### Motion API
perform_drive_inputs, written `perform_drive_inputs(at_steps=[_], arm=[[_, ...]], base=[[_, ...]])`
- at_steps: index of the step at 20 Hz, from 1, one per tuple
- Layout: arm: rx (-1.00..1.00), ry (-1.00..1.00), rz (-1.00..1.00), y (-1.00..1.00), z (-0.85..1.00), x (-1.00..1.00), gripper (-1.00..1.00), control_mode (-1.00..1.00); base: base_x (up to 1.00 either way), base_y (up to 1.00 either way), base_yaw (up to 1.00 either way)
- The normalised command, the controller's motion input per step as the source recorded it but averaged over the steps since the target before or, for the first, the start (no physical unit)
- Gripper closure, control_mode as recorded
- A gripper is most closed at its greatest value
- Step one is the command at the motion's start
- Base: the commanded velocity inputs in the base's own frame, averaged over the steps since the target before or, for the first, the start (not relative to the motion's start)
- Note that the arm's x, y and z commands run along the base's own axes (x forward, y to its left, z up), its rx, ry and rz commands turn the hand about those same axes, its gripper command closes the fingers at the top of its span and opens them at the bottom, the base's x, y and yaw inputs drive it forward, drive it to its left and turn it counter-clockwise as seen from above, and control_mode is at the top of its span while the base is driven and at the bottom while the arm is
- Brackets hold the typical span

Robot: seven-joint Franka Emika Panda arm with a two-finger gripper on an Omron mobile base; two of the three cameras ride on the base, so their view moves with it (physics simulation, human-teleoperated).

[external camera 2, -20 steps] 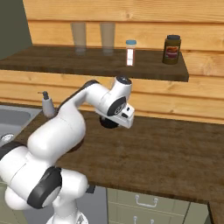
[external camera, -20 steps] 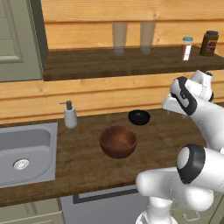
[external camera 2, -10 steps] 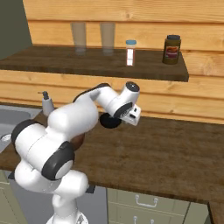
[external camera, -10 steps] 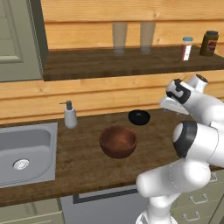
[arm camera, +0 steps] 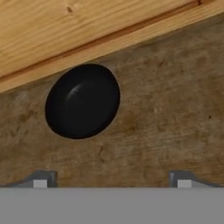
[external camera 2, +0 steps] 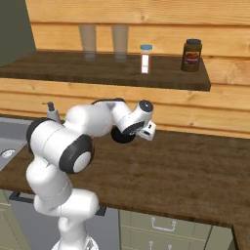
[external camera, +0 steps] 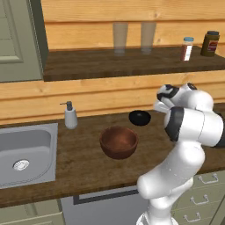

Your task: Pick up the bowls on the counter and stack them on top of one another in the open cabinet. Place the smaller bowl on top of the larger bowl.

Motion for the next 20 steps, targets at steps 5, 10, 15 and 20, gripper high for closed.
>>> perform_drive_inputs(at_steps=[5, 10, 15, 20], arm=[[0.0, 0.03, -0.03, 0.22, -0.21, 0.56, -1.0, -1.0], [0.0, 0.09, -0.03, 0.2, -0.39, 0.49, -1.0, -1.0], [0.0, 0.08, -0.07, 0.01, -0.48, 0.47, -1.0, -1.0], [0.0, 0.09, -0.07, 0.01, -0.4, 0.36, -1.0, -1.0]], base=[[0.0, 0.0, 0.0], [0.0, 0.0, 0.0], [0.0, 0.0, 0.0], [0.0, 0.0, 0.0]])
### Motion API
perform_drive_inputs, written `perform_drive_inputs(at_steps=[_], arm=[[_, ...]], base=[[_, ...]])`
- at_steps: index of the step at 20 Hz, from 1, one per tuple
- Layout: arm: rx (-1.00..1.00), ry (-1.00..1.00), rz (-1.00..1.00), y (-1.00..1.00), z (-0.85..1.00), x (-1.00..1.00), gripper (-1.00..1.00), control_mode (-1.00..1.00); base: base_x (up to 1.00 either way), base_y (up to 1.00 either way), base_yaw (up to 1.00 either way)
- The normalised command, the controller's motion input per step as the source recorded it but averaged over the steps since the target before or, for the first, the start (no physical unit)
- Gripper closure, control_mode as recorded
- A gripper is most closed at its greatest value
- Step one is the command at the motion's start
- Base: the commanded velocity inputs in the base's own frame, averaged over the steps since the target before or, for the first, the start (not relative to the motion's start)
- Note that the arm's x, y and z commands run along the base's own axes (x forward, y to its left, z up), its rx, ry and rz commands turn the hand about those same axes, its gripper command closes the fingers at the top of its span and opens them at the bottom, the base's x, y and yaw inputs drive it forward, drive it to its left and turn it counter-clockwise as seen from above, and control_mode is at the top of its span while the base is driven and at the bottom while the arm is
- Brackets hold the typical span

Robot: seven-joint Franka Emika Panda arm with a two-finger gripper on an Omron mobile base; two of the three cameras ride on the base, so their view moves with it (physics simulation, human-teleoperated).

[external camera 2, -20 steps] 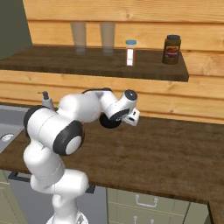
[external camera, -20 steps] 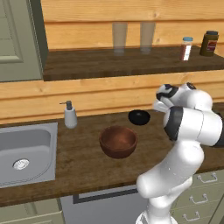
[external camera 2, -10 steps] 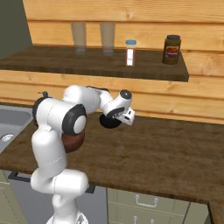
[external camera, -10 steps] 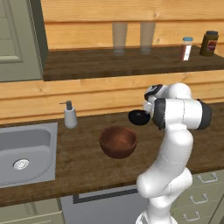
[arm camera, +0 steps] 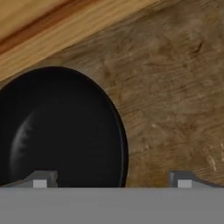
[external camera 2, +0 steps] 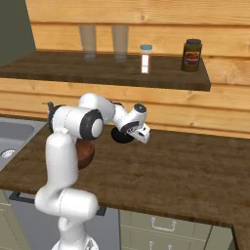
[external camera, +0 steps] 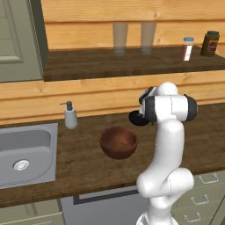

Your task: Pick up the bowls on the counter and stack them on top of one another in the open cabinet. Place the smaller bowl on top of the larger bowl.

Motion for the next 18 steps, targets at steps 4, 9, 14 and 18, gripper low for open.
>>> perform_drive_inputs(at_steps=[4, 9, 14, 18], arm=[[0.0, 0.08, -0.05, 0.11, -0.39, 0.33, 1.0, -1.0], [0.0, 0.01, -0.03, 0.08, -0.17, 0.21, 1.0, -1.0], [0.0, 0.0, 0.0, 0.0, 0.0, 0.0, 1.0, -1.0], [0.01, -0.01, 0.0, 0.0, 0.0, -0.02, 1.0, -1.0]], base=[[0.0, 0.0, 0.0], [0.0, 0.0, 0.0], [0.0, 0.0, 0.0], [0.0, 0.0, 0.0]])
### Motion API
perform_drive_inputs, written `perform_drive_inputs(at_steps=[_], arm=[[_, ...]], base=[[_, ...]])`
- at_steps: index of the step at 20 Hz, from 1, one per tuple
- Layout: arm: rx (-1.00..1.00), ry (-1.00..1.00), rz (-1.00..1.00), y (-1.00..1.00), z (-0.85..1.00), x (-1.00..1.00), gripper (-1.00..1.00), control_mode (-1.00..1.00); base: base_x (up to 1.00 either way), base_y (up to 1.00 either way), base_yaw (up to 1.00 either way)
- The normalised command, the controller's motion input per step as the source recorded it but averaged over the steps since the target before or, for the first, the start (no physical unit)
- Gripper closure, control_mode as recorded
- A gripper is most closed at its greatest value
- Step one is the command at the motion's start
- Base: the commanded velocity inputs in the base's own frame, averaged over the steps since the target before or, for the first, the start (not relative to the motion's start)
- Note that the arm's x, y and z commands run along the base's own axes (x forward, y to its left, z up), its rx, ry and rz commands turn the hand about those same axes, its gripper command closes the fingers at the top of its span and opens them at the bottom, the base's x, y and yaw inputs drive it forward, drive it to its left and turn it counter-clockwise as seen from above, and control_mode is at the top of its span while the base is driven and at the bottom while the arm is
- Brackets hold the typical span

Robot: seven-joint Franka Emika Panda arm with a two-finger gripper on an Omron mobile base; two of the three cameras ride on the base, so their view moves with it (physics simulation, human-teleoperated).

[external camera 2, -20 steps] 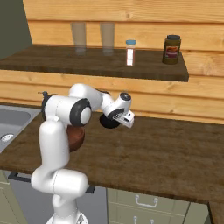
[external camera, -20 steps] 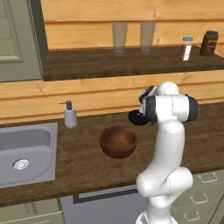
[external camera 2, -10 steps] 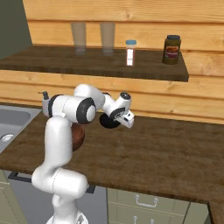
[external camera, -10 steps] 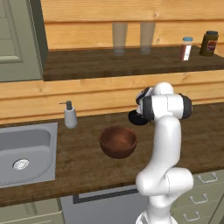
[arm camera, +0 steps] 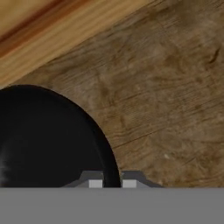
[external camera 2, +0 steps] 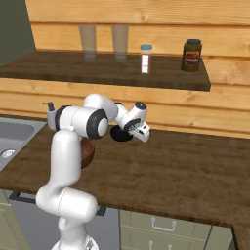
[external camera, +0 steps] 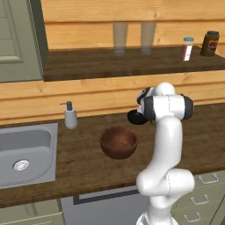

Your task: Pick up the bowls on the counter and stack them on top of one another in the open cabinet. Place the smaller bowl on top of the larger bowl.

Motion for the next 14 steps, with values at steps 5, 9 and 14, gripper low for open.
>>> perform_drive_inputs(at_steps=[5, 9, 14], arm=[[0.08, -0.09, -0.03, -0.08, 0.0, -0.29, 1.0, -1.0], [0.18, -0.27, -0.03, -0.29, 0.17, -0.77, 1.0, -1.0], [0.19, -0.36, -0.02, -0.34, 0.62, -1.0, 1.0, -1.0]], base=[[0.0, 0.0, 0.0], [0.0, 0.0, 0.0], [0.0, 0.0, 0.0]])
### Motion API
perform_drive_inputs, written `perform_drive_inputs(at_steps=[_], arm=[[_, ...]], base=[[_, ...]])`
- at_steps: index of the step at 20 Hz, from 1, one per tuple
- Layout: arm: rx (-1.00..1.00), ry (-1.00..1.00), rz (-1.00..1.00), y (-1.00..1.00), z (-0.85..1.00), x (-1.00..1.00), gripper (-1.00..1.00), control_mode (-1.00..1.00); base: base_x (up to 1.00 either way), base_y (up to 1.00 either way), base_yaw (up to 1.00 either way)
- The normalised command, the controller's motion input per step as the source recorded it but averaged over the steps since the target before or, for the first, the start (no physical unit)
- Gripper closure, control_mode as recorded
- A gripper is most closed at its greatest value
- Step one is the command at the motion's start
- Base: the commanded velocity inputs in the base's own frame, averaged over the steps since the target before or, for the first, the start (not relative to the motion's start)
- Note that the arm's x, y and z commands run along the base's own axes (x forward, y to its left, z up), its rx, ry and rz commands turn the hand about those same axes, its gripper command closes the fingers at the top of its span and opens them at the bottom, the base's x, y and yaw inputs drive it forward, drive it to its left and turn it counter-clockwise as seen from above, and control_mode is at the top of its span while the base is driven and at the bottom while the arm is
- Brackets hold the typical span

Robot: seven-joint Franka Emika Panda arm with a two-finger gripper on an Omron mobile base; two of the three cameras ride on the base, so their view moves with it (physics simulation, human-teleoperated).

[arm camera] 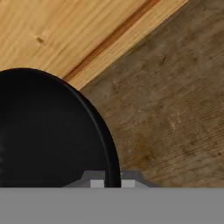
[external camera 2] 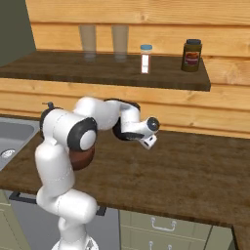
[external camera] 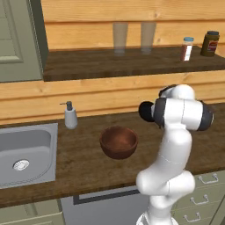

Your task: Pick up the bowls on the counter and stack them on top of one another in the open cabinet. Place the smaller bowl on top of the larger bowl.

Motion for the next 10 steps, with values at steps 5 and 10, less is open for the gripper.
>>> perform_drive_inputs(at_steps=[5, 10], arm=[[0.08, -0.19, 0.0, -0.07, 0.91, -1.0, 1.0, -1.0], [0.01, 0.04, 0.02, 0.0, 1.0, -1.0, 1.0, -1.0]], base=[[0.0, 0.0, 0.0], [0.0, 0.0, 0.0]])
